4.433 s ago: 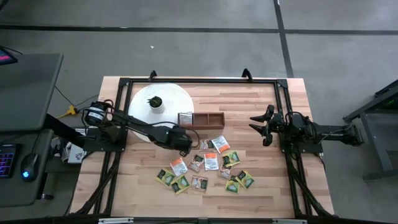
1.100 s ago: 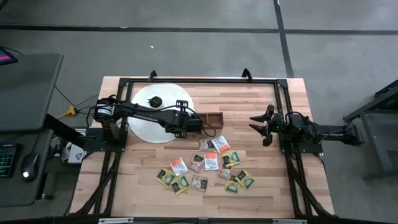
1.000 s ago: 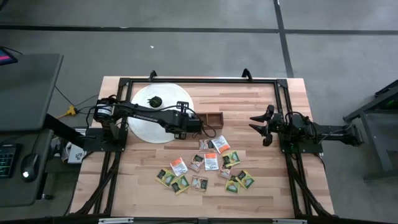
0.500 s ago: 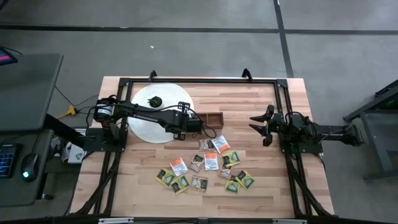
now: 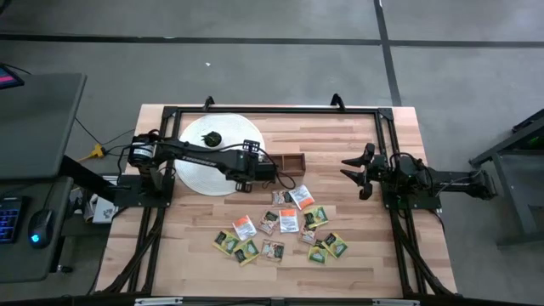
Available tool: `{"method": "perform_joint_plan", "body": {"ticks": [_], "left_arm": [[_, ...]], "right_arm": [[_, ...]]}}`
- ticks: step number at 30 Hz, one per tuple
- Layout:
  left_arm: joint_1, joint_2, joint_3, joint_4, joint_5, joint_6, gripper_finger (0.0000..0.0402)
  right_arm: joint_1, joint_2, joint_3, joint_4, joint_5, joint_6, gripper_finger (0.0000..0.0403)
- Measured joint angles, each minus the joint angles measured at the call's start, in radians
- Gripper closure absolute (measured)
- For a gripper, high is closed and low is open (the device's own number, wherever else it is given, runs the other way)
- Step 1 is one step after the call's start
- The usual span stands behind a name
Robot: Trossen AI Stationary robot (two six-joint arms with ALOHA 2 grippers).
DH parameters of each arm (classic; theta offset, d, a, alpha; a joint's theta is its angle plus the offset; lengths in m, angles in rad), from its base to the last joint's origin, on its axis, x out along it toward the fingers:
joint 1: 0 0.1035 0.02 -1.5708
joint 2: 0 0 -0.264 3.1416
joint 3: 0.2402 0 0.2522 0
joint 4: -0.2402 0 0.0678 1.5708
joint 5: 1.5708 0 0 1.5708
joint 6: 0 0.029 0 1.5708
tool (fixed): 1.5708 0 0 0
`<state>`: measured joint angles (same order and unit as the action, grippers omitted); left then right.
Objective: Pick & Place Tea
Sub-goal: Put the yellow tea bag into the middle section of the wooden organizer
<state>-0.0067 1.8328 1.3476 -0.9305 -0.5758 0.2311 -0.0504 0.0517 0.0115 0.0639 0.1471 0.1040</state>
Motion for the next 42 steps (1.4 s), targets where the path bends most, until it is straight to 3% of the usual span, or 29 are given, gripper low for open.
{"method": "perform_joint_plan", "body": {"ticks": [5,11,18,28,35,42], "left_arm": [[-0.008,0.0,0.065,-0.071,0.061,0.0,0.0212],[-0.075,-0.038,0.145,-0.153,0.085,-0.065,0.0208],[-0.189,-0.113,0.17,-0.212,0.175,-0.276,0.0208],[-0.439,-0.147,0.17,-0.165,0.229,-0.633,0.0208],[-0.571,-0.116,0.17,-0.133,0.152,-0.887,0.0208],[-0.659,-0.025,0.17,0.026,0.21,-0.918,0.0208]], "right_arm": [[0.0,0.0,0.0,0.0,0.0,0.0,0.025],[0.0,0.0,0.0,0.0,0.0,0.0,0.025],[0.0,0.0,0.0,0.001,0.0,0.0,0.025],[0.0,0.0,0.0,0.001,0.0,0.0,0.025],[0.0,0.0,0.0,0.001,0.0,0.0,0.025],[0.0,0.0,0.0,0.0,0.0,0.0,0.025]]}}
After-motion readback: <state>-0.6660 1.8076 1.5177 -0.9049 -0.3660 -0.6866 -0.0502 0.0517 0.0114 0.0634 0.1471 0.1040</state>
